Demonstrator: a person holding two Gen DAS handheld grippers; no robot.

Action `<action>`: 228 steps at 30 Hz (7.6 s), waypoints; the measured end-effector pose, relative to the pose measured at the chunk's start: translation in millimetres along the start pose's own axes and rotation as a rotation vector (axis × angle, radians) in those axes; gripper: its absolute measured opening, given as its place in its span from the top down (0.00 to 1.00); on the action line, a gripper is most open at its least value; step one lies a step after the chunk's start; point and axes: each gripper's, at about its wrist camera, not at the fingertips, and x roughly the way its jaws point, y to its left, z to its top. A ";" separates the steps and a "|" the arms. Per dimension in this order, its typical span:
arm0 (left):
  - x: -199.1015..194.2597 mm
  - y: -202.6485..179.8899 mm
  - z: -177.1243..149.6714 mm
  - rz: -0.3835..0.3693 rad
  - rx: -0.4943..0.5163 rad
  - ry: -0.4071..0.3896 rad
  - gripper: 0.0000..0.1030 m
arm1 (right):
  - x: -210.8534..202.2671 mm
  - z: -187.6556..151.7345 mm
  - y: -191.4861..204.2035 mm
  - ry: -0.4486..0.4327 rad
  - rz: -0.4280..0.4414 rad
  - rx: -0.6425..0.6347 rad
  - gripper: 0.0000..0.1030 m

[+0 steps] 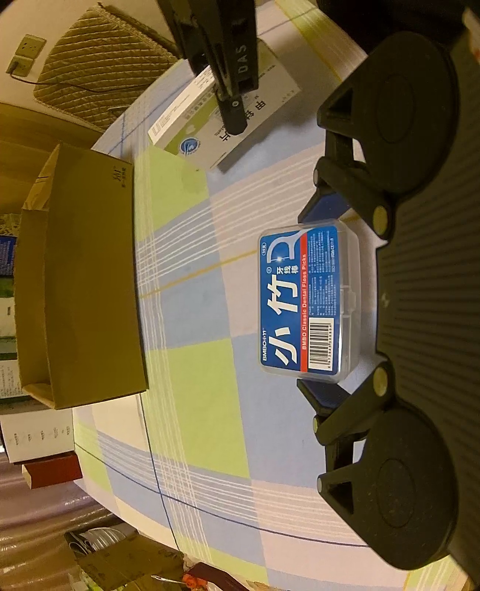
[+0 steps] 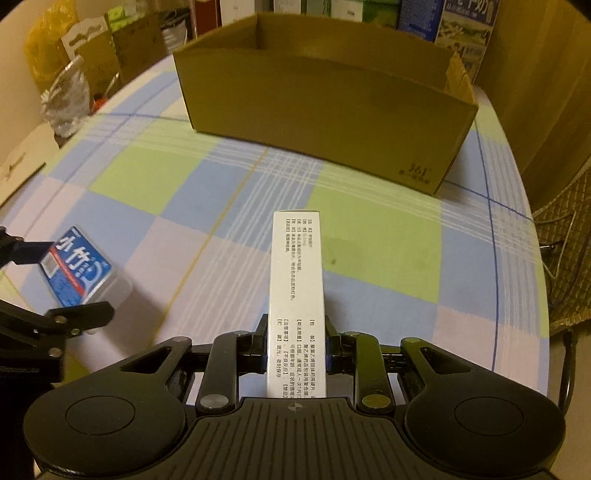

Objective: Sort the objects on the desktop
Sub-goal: 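Lift the floss box with the left tool while the right tool lifts the white medicine box, then carry the floss box with the left tool while the right tool carries the white box over the cardboard box, then open both tools to drop the floss box and white medicine box into the cardboard box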

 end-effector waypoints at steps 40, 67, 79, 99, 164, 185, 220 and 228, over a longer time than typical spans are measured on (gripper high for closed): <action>-40.3 -8.8 -3.1 0.003 -0.029 -0.042 0.19 | -52.2 -23.4 7.6 -0.058 0.008 0.091 0.79; -40.1 -8.0 -1.5 -0.013 -0.050 -0.046 0.19 | -51.7 -22.2 2.9 -0.057 -0.005 0.095 0.79; -41.9 -6.8 11.3 -0.007 -0.036 -0.062 0.19 | -59.0 -9.9 -4.0 -0.077 -0.024 0.080 0.79; -43.3 -2.9 61.0 -0.024 0.004 -0.107 0.19 | -72.7 37.2 -30.2 -0.133 -0.054 0.051 0.79; 47.4 40.3 282.3 -0.044 0.111 -0.090 0.19 | -19.5 238.4 -113.2 -0.135 -0.049 0.068 0.79; 117.2 35.8 298.4 -0.068 0.088 -0.034 0.19 | 33.3 255.7 -130.4 -0.097 -0.042 0.117 0.79; 125.0 50.5 291.6 -0.050 0.091 -0.028 0.19 | 43.3 263.6 -125.8 -0.103 -0.037 0.131 0.78; 125.2 51.5 291.6 -0.049 0.093 -0.029 0.18 | 49.1 268.6 -126.1 -0.125 -0.006 0.170 0.78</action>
